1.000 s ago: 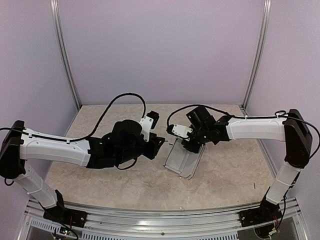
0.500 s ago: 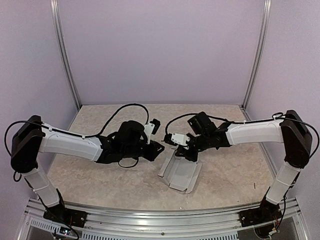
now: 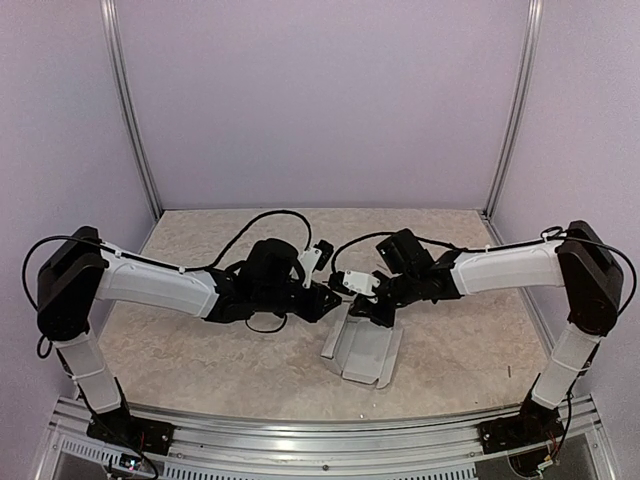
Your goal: Fold the paper box
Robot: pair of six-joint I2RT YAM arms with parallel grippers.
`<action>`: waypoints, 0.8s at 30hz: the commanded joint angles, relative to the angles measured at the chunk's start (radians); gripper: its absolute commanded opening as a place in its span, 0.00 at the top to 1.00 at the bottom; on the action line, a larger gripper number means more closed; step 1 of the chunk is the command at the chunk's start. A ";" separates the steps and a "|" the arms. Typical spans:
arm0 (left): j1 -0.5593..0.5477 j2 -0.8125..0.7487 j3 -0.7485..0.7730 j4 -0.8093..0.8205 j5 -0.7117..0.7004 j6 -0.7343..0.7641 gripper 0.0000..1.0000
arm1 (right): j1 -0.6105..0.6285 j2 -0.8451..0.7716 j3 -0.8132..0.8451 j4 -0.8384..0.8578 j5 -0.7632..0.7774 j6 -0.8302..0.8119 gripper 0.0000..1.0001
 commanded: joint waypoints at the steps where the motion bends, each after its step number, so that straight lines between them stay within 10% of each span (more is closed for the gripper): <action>1: 0.010 0.048 0.042 0.020 0.068 -0.012 0.82 | -0.008 0.027 -0.027 0.046 0.000 -0.015 0.89; 24: 0.024 0.155 0.126 0.064 0.148 -0.059 0.81 | -0.016 -0.008 -0.112 0.137 0.020 -0.047 0.89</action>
